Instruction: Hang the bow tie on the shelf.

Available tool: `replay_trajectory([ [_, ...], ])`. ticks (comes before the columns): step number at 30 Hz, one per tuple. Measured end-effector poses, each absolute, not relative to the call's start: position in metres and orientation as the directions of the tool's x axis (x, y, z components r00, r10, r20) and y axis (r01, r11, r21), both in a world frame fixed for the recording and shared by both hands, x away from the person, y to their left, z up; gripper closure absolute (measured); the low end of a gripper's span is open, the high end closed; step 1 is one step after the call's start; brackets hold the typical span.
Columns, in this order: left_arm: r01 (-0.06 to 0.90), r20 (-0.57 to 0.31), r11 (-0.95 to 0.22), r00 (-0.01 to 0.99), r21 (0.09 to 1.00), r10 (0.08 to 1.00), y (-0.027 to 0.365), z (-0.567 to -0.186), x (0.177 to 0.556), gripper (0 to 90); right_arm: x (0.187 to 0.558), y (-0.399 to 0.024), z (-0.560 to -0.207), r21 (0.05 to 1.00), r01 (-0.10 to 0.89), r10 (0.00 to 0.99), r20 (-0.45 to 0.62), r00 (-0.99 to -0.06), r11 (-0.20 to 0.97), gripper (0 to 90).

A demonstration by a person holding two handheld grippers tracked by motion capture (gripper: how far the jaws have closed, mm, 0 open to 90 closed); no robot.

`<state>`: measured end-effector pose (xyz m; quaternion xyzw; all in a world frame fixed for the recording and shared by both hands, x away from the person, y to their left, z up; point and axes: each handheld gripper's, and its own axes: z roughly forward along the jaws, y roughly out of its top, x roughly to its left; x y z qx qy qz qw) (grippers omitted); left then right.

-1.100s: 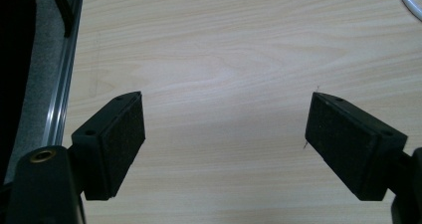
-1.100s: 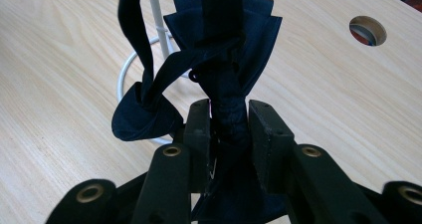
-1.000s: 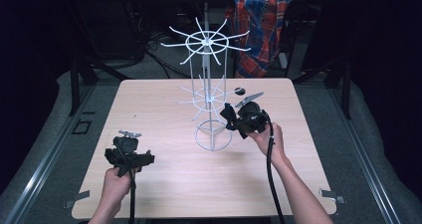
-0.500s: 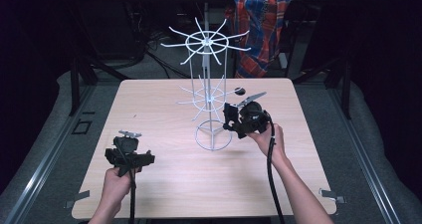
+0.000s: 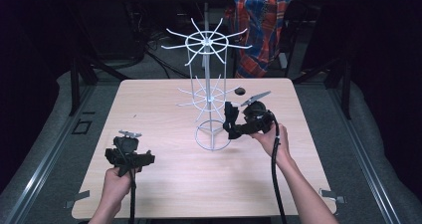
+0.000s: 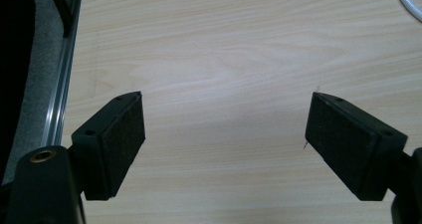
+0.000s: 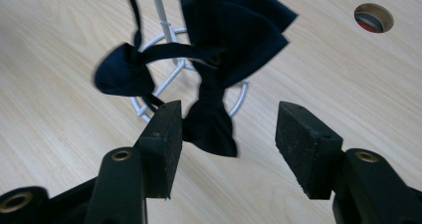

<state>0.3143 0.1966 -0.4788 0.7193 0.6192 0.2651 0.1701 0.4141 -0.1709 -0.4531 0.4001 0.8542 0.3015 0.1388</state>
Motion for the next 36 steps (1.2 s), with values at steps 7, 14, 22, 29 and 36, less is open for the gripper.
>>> replay_trajectory([
  [7,0.800,0.170,-0.175,0.092,0.573,0.981,0.196,-0.479,0.314,16.1,0.405,-0.181,-0.442,0.623,0.588,0.757,-0.010,-0.653,0.516,34.4],
  [14,0.800,0.170,-0.174,0.092,0.573,0.981,0.196,-0.479,0.314,16.2,0.395,-0.194,-0.439,0.597,0.592,0.747,-0.019,-0.664,0.541,25.8],
  [22,0.802,0.170,-0.172,0.090,0.573,0.981,0.196,-0.479,0.314,16.2,0.379,-0.214,-0.439,0.571,0.600,0.745,-0.031,-0.667,0.561,17.7],
  [29,0.803,0.168,-0.173,0.092,0.570,0.981,0.196,-0.479,0.315,16.2,0.365,-0.233,-0.442,0.554,0.618,0.757,-0.034,-0.652,0.557,15.4],
  [36,0.803,0.170,-0.176,0.094,0.569,0.981,0.196,-0.479,0.315,16.2,0.354,-0.251,-0.451,0.535,0.637,0.767,-0.031,-0.641,0.554,13.0],
])
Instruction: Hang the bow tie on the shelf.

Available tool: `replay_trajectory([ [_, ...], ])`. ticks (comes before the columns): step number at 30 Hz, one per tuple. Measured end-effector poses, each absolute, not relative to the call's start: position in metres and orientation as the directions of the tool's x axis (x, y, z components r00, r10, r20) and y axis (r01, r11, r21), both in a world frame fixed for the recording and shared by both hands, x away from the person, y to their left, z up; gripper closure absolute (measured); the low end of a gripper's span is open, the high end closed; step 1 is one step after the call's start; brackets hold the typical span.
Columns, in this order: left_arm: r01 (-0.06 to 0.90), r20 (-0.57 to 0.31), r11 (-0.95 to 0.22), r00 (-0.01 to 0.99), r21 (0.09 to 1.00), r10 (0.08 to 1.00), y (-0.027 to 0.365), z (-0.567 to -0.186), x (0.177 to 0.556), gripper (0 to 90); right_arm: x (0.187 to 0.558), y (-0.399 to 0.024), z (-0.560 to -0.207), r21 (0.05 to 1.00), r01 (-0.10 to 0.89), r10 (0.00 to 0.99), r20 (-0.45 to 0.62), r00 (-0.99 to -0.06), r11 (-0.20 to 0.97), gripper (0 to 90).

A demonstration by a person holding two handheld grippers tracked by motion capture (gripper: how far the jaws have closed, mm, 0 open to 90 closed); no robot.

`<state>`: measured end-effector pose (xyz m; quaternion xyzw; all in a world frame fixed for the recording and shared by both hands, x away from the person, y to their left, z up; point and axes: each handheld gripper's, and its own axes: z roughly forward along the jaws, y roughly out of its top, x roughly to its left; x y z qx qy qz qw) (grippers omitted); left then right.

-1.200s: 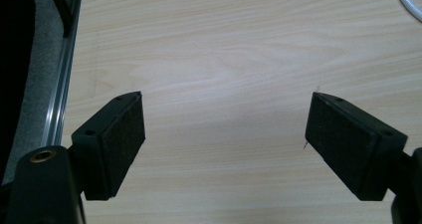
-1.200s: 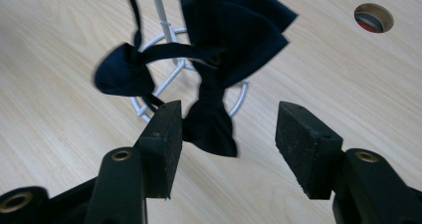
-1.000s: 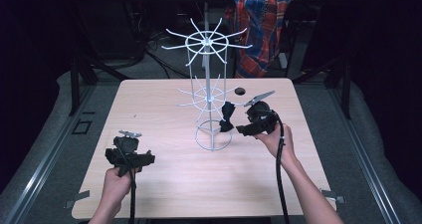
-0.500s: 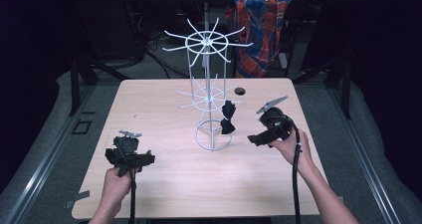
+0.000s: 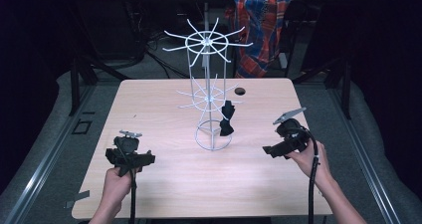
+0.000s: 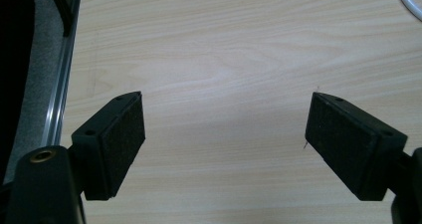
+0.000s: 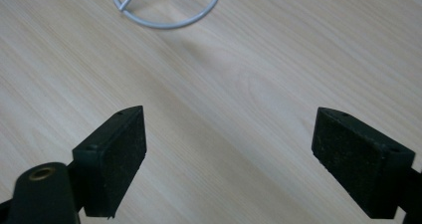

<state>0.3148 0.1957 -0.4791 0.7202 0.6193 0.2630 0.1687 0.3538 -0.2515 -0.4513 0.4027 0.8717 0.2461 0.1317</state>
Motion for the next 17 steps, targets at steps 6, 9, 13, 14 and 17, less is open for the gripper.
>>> replay_trajectory([
  [6,0.804,0.167,-0.173,0.093,0.569,0.982,0.196,-0.479,0.315,16.1,0.344,-0.263,-0.462,0.524,0.652,0.774,-0.022,-0.633,0.548,9.4],
  [9,0.803,0.169,-0.177,0.097,0.569,0.981,0.195,-0.479,0.315,16.2,0.339,-0.267,-0.472,0.512,0.658,0.772,-0.016,-0.636,0.552,8.6],
  [13,0.804,0.168,-0.178,0.099,0.567,0.981,0.195,-0.479,0.315,16.2,0.336,-0.270,-0.482,0.482,0.674,0.768,0.005,-0.640,0.559,6.9],
  [14,0.804,0.168,-0.178,0.099,0.568,0.981,0.195,-0.479,0.315,16.1,0.336,-0.270,-0.483,0.476,0.677,0.770,-0.002,-0.638,0.562,6.8],
  [17,0.803,0.168,-0.179,0.100,0.568,0.981,0.195,-0.479,0.315,16.2,0.337,-0.269,-0.487,0.468,0.680,0.769,0.002,-0.639,0.564,6.5],
])
